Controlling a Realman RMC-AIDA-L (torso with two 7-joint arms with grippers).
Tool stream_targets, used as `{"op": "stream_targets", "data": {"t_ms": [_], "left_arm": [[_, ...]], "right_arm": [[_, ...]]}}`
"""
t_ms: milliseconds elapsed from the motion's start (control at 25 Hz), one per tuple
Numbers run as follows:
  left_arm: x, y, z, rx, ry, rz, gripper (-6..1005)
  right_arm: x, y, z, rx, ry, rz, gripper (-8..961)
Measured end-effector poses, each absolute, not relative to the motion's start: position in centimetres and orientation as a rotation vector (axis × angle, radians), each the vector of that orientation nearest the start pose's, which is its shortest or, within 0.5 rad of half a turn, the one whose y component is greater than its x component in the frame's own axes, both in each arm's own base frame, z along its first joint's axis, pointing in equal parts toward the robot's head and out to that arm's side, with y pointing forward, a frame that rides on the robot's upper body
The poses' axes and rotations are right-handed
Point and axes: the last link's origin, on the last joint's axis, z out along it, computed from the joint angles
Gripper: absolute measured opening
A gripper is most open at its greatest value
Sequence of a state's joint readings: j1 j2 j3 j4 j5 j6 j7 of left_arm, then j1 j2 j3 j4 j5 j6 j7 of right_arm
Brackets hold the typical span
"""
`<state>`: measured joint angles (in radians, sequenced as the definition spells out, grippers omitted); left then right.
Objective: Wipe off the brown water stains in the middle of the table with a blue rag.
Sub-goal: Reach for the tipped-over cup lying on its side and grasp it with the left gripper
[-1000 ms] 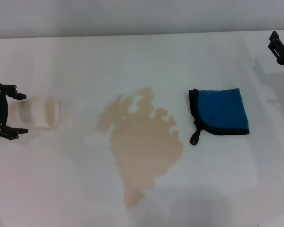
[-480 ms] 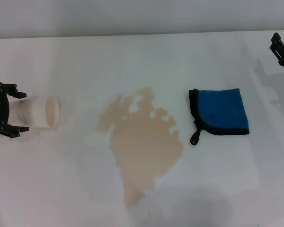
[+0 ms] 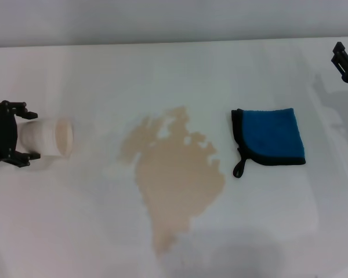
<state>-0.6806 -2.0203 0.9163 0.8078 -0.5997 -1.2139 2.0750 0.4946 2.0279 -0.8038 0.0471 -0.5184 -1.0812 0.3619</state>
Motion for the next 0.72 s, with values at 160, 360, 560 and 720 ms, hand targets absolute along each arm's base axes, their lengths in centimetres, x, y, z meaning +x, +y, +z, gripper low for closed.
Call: {"op": "stream_targets", "data": {"t_ms": [160,360,560,720], "left_arm": [[-28.06,39.97,2.08,-2.730,0.343,0.504,882],[-28.20,40.11,2.03,-2.718,0.338,0.510,878],[-28.28,40.28,1.94,-2.702,0.331,0.514,874],[-28.43,40.13,1.82,-2.704,0.328,0.512,863]], "right_arm": [[38.01,33.38,2.26,-1.457,0.774,0.630,792],[38.06,33.32,2.27,-1.456,0.775,0.628,792],[38.06,33.31,2.27,-1.456,0.775,0.628,792],[38.03,33.36,2.32,-1.456,0.773,0.629,792]]}}
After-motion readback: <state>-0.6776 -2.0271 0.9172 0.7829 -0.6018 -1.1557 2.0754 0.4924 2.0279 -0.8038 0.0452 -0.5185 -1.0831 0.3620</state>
